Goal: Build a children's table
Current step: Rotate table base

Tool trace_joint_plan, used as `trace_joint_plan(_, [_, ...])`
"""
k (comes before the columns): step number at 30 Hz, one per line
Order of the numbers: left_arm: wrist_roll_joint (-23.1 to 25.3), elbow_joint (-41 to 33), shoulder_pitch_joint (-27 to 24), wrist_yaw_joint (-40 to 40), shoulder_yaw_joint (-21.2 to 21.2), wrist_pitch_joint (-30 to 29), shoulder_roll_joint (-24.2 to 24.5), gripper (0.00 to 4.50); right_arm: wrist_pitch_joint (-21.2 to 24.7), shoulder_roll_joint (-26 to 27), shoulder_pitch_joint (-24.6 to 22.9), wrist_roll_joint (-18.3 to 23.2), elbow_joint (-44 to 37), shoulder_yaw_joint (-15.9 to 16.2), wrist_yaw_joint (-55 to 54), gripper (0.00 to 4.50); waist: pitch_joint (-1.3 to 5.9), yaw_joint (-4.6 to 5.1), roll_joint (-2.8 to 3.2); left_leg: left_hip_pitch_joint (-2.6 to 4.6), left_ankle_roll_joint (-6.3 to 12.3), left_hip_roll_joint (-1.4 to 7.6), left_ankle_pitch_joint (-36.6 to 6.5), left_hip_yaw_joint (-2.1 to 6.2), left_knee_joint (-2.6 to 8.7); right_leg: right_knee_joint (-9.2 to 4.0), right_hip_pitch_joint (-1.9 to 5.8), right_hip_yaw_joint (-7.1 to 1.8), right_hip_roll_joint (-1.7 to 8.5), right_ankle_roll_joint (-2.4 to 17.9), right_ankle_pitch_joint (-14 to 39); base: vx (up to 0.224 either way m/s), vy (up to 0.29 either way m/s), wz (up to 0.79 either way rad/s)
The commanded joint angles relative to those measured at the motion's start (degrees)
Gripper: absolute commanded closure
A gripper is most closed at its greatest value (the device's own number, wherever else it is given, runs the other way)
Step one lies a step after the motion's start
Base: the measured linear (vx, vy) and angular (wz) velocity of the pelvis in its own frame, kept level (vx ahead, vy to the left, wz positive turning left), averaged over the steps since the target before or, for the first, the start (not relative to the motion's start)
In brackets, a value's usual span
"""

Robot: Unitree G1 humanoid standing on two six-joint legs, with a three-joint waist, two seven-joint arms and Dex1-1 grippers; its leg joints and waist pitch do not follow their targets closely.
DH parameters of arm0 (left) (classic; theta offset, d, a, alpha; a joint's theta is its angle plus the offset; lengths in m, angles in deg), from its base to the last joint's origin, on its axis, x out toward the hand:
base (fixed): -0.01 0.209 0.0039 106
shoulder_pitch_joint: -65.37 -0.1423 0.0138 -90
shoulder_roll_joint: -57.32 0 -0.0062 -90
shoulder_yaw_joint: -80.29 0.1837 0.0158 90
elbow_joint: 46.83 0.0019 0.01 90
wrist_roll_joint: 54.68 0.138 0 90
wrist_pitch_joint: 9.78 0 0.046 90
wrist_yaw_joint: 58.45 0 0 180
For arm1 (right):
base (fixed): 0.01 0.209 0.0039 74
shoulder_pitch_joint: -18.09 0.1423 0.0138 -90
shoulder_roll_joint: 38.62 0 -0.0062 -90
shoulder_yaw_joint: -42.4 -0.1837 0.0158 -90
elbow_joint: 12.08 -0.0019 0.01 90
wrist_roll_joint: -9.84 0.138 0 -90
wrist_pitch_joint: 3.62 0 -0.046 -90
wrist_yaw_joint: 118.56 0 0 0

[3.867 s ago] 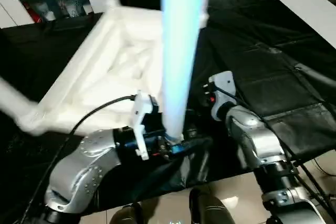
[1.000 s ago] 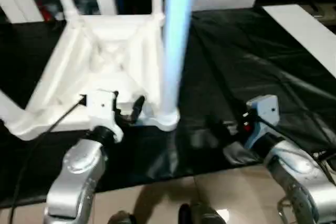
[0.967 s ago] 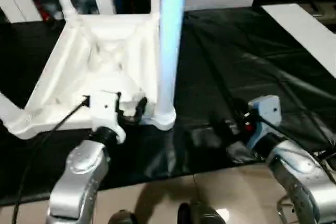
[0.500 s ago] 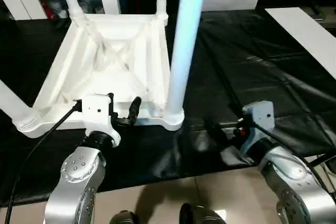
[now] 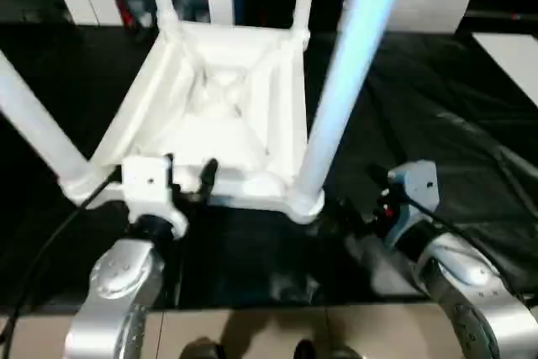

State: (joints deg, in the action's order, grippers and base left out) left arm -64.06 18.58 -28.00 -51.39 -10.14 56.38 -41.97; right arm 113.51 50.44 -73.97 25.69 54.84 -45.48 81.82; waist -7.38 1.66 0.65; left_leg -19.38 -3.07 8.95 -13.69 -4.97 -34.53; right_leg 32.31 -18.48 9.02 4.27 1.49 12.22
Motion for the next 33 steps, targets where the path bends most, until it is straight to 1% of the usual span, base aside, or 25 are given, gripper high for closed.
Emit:
trace_joint_plan(1, [-0.23, -1.16, 0.05, -0.16, 0.54, -0.29, -0.37, 0.63, -0.41, -0.87, 0.53, -0.09, 0.43, -1.31, 0.62, 0.00, 3.66, 0.40, 0.02, -1.06, 10.15, 2.58, -9.16, 0.31, 4.68, -3.11, 3.77, -4.17, 3.69, 11.93, 10.28, 0.060, 0.013, -0.08])
trace_joint_plan(2, [-0.31, -1.17, -0.06, -0.19, 0.44, -0.35, -0.43, 0.63, -0.54, -1.39, 0.46, 0.12, 0.37, -1.14, 1.35, 0.00, 3.84, -0.73, -0.28, -2.10, 10.91, 1.29, -4.64, -1.50, 3.49, -4.32, 4.99, -5.11, 4.52, 11.59, 14.25, 0.060, 0.013, -0.08])
trace_joint_plan(3, [-0.32, -1.18, -0.08, -0.19, 0.42, -0.36, -0.44, 0.63, -0.57, -1.46, 0.44, 0.16, 0.37, -1.10, 1.45, 0.00, 4.12, -1.04, -0.59, -3.17, 12.12, 1.03, 0.23, -1.79, 2.85, -4.12, 5.94, -5.40, 4.46, 11.09, 14.66, 0.068, 0.010, -0.05])
trace_joint_plan(4, [-0.36, -1.21, -0.17, -0.17, 0.37, -0.43, -0.46, 0.63, -0.70, -1.59, 0.28, 0.39, 0.24, -1.07, 1.66, 0.00, 4.23, -1.23, -0.28, -3.06, 12.59, 0.99, 2.08, -1.82, 2.73, -4.01, 5.84, -5.25, 4.17, 10.83, 14.18, 0.052, 0.002, -0.04])
trace_joint_plan(5, [-0.35, -1.24, -0.24, -0.16, 0.38, -0.47, -0.46, 0.63, -0.51, -1.69, 0.22, 0.32, 0.13, -0.99, 1.68, 0.00, 4.41, -1.18, -0.23, -2.70, 13.23, 1.01, 3.66, -1.74, 2.73, -3.76, 5.58, -5.04, 3.75, 10.67, 12.87, 0.099, -0.001, -0.03])
trace_joint_plan(7, [-0.36, -1.43, -0.54, -0.08, 0.44, -0.55, -0.51, 0.63, 0.42, -1.86, -0.05, 0.10, -0.40, -0.73, 1.53, 0.00, 4.79, -0.60, 0.51, 0.32, 17.77, 2.00, 10.14, -0.51, 3.06, -1.81, 3.56, -3.53, 1.73, 11.49, 5.28, 0.094, -0.005, 0.02])
trace_joint_plan(8, [-0.38, -1.51, -0.65, -0.07, 0.47, -0.56, -0.51, 0.63, 0.89, -1.90, -0.16, -0.02, -0.55, -0.64, 1.29, 0.00, 4.63, -0.77, -0.12, -1.30, 23.49, 0.57, 14.98, 1.12, 2.40, -1.52, 4.70, -2.29, 1.53, 10.70, 1.64, 0.109, -0.008, 0.03])
trace_joint_plan(9, [-0.43, -1.57, -0.79, 0.01, 0.48, -0.49, -0.48, 0.63, 0.84, -1.86, -0.28, -0.01, -0.60, -0.49, 1.32, 0.00, 4.64, -0.77, 0.49, -1.79, 25.08, -0.46, 15.85, 0.78, 1.91, -2.03, 5.26, -2.15, 1.79, 9.92, 1.44, 0.106, 0.008, 0.23])
trace_joint_plan(10, [-0.56, -1.57, -0.94, 0.18, 0.43, -0.35, -0.56, 0.63, 0.42, -1.58, -0.42, 0.00, -0.50, -0.57, 1.19, 0.00, 4.56, -1.09, 0.32, -4.72, 27.07, -1.93, 16.13, 1.28, 0.60, -2.99, 7.66, -1.43, 3.53, 6.21, 1.73, 0.150, 0.012, 0.44])
trace_joint_plan(11, [-0.68, -1.59, -1.14, 0.36, 0.34, -0.24, -0.60, 0.63, -0.11, -1.41, -0.58, -0.02, -0.48, -0.60, 1.21, 0.00, 4.30, -0.76, 0.91, -4.96, 25.89, -1.92, 16.63, 2.29, 0.23, -3.22, 7.97, -0.37, 3.51, 3.44, 3.44, 0.088, 0.018, 0.42])
trace_joint_plan(12, [-0.72, -1.54, -1.28, 0.44, 0.35, -0.14, -0.54, 0.63, -0.15, -1.22, -0.73, 0.31, -0.44, -0.80, 1.19, 0.00, 4.41, 0.19, 2.59, 2.01, 22.99, 0.90, 16.14, 3.39, 1.42, -1.77, 3.83, -0.48, 0.54, 2.82, 7.35, 0.147, -0.049, 0.38])
trace_joint_plan(13, [-0.76, -1.50, -1.51, 0.59, 0.36, 0.02, -0.40, 0.63, -0.24, -1.24, -0.92, 0.33, -0.43, -0.87, 1.17, 0.00, 3.50, 1.49, 1.42, 5.30, 24.69, 3.89, 14.97, 6.53, 2.60, 0.81, 0.21, -0.60, -0.56, 2.70, 10.05, 0.150, -0.073, 0.18])
trace_joint_plan(14, [-0.92, -1.47, -1.97, 0.95, 0.46, 0.26, -0.14, 0.63, -0.62, -1.49, -1.24, -0.05, -0.28, -0.77, 1.35, 0.00, 3.68, 1.24, 2.09, 8.91, 26.19, 6.94, 9.99, 8.55, 3.19, 4.50, -3.55, -2.63, -0.12, 3.47, 11.39, 0.150, -0.073, 0.18])
trace_joint_plan(15, [-0.98, -1.45, -2.24, 1.25, 0.57, 0.51, 0.02, 0.63, -0.98, -1.70, -1.44, -0.32, -0.13, -0.72, 1.55, 0.00, 3.34, 1.73, 1.16, 8.64, 28.35, 7.56, 12.62, 9.09, 3.15, 5.95, -4.96, -3.97, 0.43, 2.56, 8.77, 0.077, -0.049, 0.03])
trace_joint_plan(16, [-1.00, -1.45, -2.37, 1.41, 0.62, 0.63, 0.09, 0.63, -1.19, -1.83, -1.52, -0.49, -0.06, -0.66, 1.67, 0.00, 3.06, 1.00, 0.30, 7.47, 30.11, 6.76, 19.42, 7.92, 2.14, 5.59, -6.44, -7.04, 2.35, 2.15, 2.55, 0.061, -0.072, 0.06])
trace_joint_plan(17, [-1.01, -1.45, -2.40, 1.45, 0.63, 0.66, 0.11, 0.63, -1.25, -1.86, -1.54, -0.54, -0.05, -0.65, 1.70, 0.00, 3.69, 0.31, -2.05, 2.72, 24.57, 0.32, 23.15, 3.52, -1.83, 1.55, -2.28, -10.50, 4.91, 4.36, -11.68, 0.061, -0.072, 0.06])
trace_joint_plan(18, [-1.40, -1.60, -2.76, 1.87, 0.66, 0.78, 0.10, 0.63, -1.45, -1.91, -1.87, -0.70, -0.07, -0.76, 1.61, 0.00, 4.87, -1.00, -3.37, -3.84, 19.77, -3.69, 18.87, 1.10, -3.36, 2.89, 5.29, -14.43, 5.33, 5.20, -33.69, 0.083, -0.077, 0.11])
trace_joint_plan(19, [-1.58, -1.77, -3.16, 2.14, 0.68, 0.97, 0.12, 0.63, -1.71, -1.99, -2.21, -0.83, -0.09, -0.82, 1.61, 0.00, 4.93, -1.67, -2.89, -4.66, 15.70, -2.73, 16.90, 1.03, -2.69, 4.01, 5.73, -14.29, 5.83, 4.66, -45.01, 0.052, -0.033, 0.06])
trace_joint_plan(20, [-1.70, -1.89, -3.43, 2.30, 0.69, 1.08, 0.14, 0.63, -1.88, -2.01, -2.45, -0.93, -0.10, -0.87, 1.62, 0.00, 4.58, -1.99, -2.85, -3.72, 7.61, -2.28, 15.88, 0.32, -0.95, 5.08, 4.27, -12.34, 2.94, 1.93, -58.82, 0.052, -0.058, 0.13])
trace_joint_plan(21, [-1.81, -1.99, -3.85, 3.00, 0.92, 1.23, 0.59, 0.63, -2.27, -2.20, -2.74, -1.22, -0.01, -0.86, 1.74, 0.00, 4.59, -1.94, -2.54, -3.31, 4.90, -2.20, 14.92, 0.06, -0.64, 5.10, 4.29, -11.94, 2.00, 1.43, -60.12, 0.000, 0.000, 0.00])
trace_joint_plan(23, [-2.41, -2.04, -4.16, 4.10, 1.04, 1.33, 1.08, 0.63, -2.83, -2.58, -2.77, -1.80, 0.37, -1.04, 1.80, 0.00, 4.37, -1.67, -0.97, -1.37, 1.68, 0.03, 9.58, 0.28, 0.78, 3.57, 3.04, -11.41, 1.66, 1.65, -46.78, -0.041, -0.045, 0.21])
trace_joint_plan(26, [-2.85, -2.01, -3.56, 7.42, 1.86, 0.98, 3.82, 0.63, -3.75, -3.34, -2.41, -1.98, 1.18, -1.61, 2.19, 0.00, 3.20, -1.34, -0.32, -0.10, 0.26, 3.09, -2.07, 1.13, 3.04, 1.21, 1.33, -10.25, 1.97, 7.65, -11.71, -0.090, -0.018, -0.01])
trace_joint_plan(28, [-3.84, -1.77, -2.29, 12.24, 2.54, 1.04, 7.00, 0.63, -4.86, -4.47, -1.73, -1.61, 2.25, -2.51, 3.37, 0.00, 2.58, -1.62, -0.42, 0.49, 0.64, 3.19, -9.63, 0.50, 3.80, -0.27, 0.95, -10.62, 2.43, 10.76, 6.28, -0.107, 0.009, 0.01])
trace_joint_plan(30, [-4.22, -0.73, -0.58, 16.70, 3.29, 0.66, 10.43, 0.39, -5.83, -5.56, -1.11, -0.60, 3.21, -3.81, 5.28, 0.00, 2.00, -1.60, -0.79, 0.60, -0.20, 2.98, -16.75, -0.27, 4.46, -1.72, -0.03, -11.03, 2.62, 9.55, 22.68, -0.114, 0.028, -0.02])
trace_joint_plan(33, [-5.34, 1.92, 3.39, 24.98, 4.95, -0.12, 16.30, 0.27, -6.53, -9.01, -0.26, 0.75, 4.28, -4.65, 10.18, 0.00, 2.50, -1.61, -0.47, 0.25, -0.34, 2.80, -16.22, -0.39, 4.56, -1.76, -0.32, -11.10, 2.59, 8.21, 23.21, -0.092, 0.034, -0.04])
